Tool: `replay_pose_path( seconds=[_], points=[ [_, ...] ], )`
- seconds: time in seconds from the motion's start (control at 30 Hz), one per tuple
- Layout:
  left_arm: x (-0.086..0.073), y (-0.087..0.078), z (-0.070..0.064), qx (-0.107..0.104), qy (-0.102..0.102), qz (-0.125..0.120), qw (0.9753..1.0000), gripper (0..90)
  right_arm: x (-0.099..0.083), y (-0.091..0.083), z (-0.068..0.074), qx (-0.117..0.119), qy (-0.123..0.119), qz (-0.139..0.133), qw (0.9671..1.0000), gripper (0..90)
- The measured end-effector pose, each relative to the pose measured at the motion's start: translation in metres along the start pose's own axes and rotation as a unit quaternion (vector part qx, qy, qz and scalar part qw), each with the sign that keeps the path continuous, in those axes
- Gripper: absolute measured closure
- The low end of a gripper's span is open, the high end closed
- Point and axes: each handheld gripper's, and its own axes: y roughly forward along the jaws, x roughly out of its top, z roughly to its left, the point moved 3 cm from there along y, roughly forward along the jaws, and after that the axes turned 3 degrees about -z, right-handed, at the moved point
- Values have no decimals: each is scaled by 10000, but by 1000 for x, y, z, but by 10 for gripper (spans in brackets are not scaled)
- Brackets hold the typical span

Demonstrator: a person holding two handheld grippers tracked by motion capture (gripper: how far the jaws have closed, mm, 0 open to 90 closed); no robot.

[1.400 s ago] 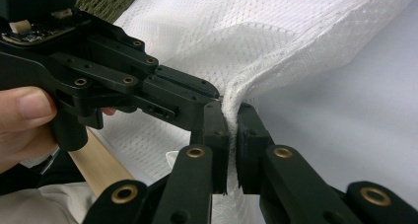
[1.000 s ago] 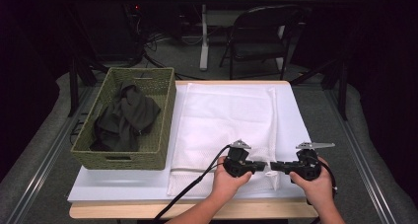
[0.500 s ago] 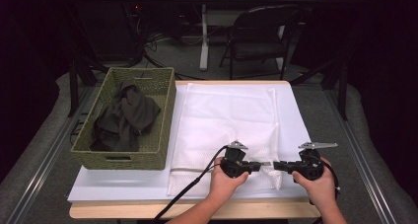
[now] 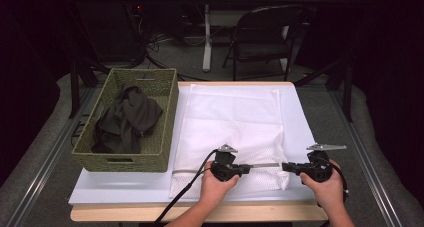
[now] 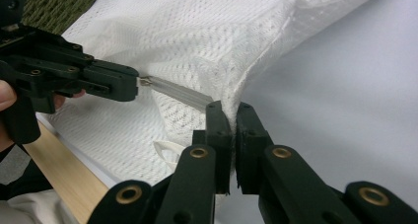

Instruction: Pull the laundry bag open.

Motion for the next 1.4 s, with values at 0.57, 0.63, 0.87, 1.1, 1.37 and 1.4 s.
replay_pose_path(
  seconds=[0.57,0.63,0.87,1.1,1.37,1.4],
  points=[
    [-17,-44,26,339,-139,-61,9993,868,-2,1,-5,-35,40,2,10000,866],
    [-18,-49,24,334,-67,-49,9994,868,-2,1,-4,23,52,33,10000,866],
    [-25,-64,33,554,-201,-68,9982,869,-1,-2,-8,-41,104,-16,9999,868],
    [-35,-90,49,981,-244,-44,9949,869,-2,-3,-11,-201,38,-11,9998,868],
    [-44,-109,58,1258,-236,-8,9918,869,-2,-2,-11,-226,33,-2,9997,867],
    [-45,-113,59,1268,-235,27,9917,869,-2,-2,-12,-230,30,-5,9997,867]
  ],
)
